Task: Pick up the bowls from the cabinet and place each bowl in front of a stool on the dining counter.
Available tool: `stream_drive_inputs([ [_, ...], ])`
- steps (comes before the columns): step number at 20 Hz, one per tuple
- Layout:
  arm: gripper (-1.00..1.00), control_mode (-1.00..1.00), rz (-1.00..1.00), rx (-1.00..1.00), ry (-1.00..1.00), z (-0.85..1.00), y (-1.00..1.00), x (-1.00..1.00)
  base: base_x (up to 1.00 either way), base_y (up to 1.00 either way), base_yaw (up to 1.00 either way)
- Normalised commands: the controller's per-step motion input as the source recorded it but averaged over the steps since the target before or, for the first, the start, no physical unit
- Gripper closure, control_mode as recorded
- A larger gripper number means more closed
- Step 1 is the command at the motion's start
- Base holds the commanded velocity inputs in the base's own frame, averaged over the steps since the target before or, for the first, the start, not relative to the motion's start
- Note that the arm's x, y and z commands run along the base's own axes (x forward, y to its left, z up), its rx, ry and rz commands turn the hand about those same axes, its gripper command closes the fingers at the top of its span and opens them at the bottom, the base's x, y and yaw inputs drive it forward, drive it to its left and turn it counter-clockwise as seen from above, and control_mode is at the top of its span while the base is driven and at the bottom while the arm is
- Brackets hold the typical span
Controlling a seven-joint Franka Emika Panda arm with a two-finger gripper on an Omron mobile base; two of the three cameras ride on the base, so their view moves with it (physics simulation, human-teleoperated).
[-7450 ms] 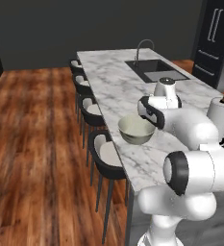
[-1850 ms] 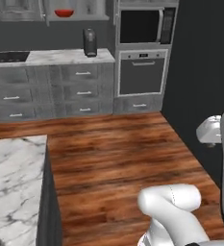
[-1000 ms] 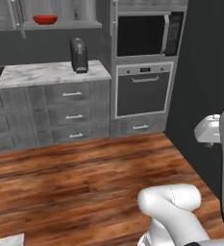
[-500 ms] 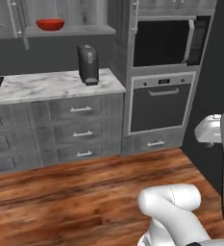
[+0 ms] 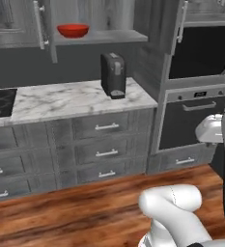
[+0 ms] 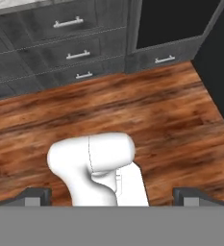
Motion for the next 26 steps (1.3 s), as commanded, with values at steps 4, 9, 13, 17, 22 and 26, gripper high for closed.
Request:
stream_drive_inputs([
  [4,-1.0,1.0,0.0,0.0,0.0,0.0,0.0,0.0,0.74,0.74,-0.06],
  [9,-1.0,1.0,0.0,0.0,0.0,0.0,0.0,0.0,0.83,0.4,-0.05],
  [13,-1.0,1.0,0.0,0.0,0.0,0.0,0.0,0.0,0.91,0.08,-0.02],
  [17,-1.0,1.0,0.0,0.0,0.0,0.0,0.0,0.0,1.0,-0.01,0.0],
  [22,-1.0,1.0,0.0,0.0,0.0,0.0,0.0,0.0,0.98,-0.04,0.03],
  [26,-1.0,1.0,0.0,0.0,0.0,0.0,0.0,0.0,0.73,-0.18,0.05],
])
